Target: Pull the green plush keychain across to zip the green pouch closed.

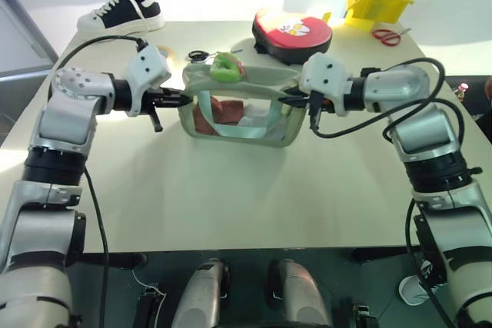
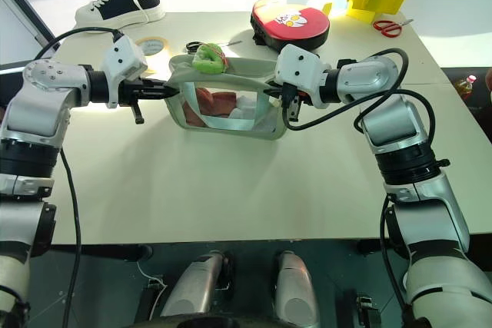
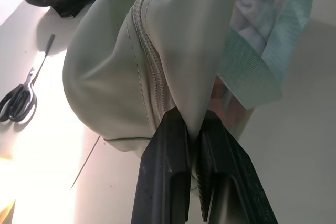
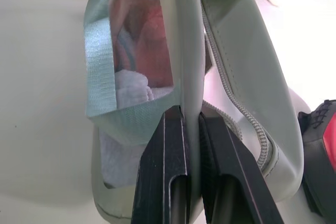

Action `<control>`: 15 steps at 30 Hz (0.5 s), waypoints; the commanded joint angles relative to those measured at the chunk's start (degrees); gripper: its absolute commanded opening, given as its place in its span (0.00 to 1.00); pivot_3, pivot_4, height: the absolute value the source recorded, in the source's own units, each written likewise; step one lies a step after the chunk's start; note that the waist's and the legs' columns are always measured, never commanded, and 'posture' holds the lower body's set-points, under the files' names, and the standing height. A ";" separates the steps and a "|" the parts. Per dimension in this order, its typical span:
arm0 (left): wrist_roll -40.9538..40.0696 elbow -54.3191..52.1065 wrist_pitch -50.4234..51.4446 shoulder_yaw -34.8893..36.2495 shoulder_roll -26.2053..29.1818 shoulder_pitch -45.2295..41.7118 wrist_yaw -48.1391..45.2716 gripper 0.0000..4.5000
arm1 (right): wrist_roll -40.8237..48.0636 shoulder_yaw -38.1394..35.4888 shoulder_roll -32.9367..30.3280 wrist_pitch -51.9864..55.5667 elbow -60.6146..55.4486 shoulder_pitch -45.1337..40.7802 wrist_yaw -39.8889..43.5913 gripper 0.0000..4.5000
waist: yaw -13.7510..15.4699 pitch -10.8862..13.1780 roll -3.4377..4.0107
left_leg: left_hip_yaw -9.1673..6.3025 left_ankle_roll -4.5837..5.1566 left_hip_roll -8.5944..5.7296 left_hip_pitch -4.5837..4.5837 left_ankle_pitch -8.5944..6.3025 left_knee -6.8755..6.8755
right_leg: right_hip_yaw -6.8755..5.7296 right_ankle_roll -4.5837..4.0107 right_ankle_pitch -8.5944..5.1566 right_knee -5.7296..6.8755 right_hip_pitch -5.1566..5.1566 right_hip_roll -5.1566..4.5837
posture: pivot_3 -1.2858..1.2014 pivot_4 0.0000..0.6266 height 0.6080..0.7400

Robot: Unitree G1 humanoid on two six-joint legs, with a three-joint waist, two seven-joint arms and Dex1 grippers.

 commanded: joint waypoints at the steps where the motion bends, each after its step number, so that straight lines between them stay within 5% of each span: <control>1: -0.59 -2.33 0.02 1.93 0.62 -0.20 0.48 0.00 | 1.71 -1.83 -0.86 0.41 0.55 -4.21 2.03 0.44 | 0.04 0.00 0.00 | 0.00 0.00 0.00 0.00 0.00 0.00 | 0.00 0.00 0.00 0.00 0.00 0.00 | 0.52 0.24 1.00; 5: -0.37 -2.62 0.04 1.94 0.62 -0.02 1.03 0.00 | 5.33 -3.18 0.04 5.83 1.10 -9.26 4.31 0.90 | -0.05 0.01 0.02 | 0.00 0.00 0.00 0.00 0.00 0.00 | 0.00 0.00 0.00 0.01 -0.01 0.00 | 0.52 0.24 1.00; 11: -0.46 -2.83 0.12 1.89 0.82 -0.07 1.01 0.00 | 9.45 -2.20 9.24 13.93 -3.88 -12.74 -0.84 0.90 | -0.08 0.00 0.01 | -0.02 0.00 0.00 0.00 0.00 -0.04 | 0.00 -0.01 0.00 0.02 -0.02 -0.01 | 0.52 0.24 1.00; 15: -0.29 -2.32 -0.23 1.62 0.52 -0.72 0.98 0.00 | 5.46 1.38 15.55 9.35 1.87 -14.46 -5.49 0.90 | -0.06 0.00 0.01 | -0.02 -0.01 -0.01 0.01 0.01 -0.03 | 0.00 -0.01 0.00 0.05 -0.04 0.00 | 0.52 0.24 1.00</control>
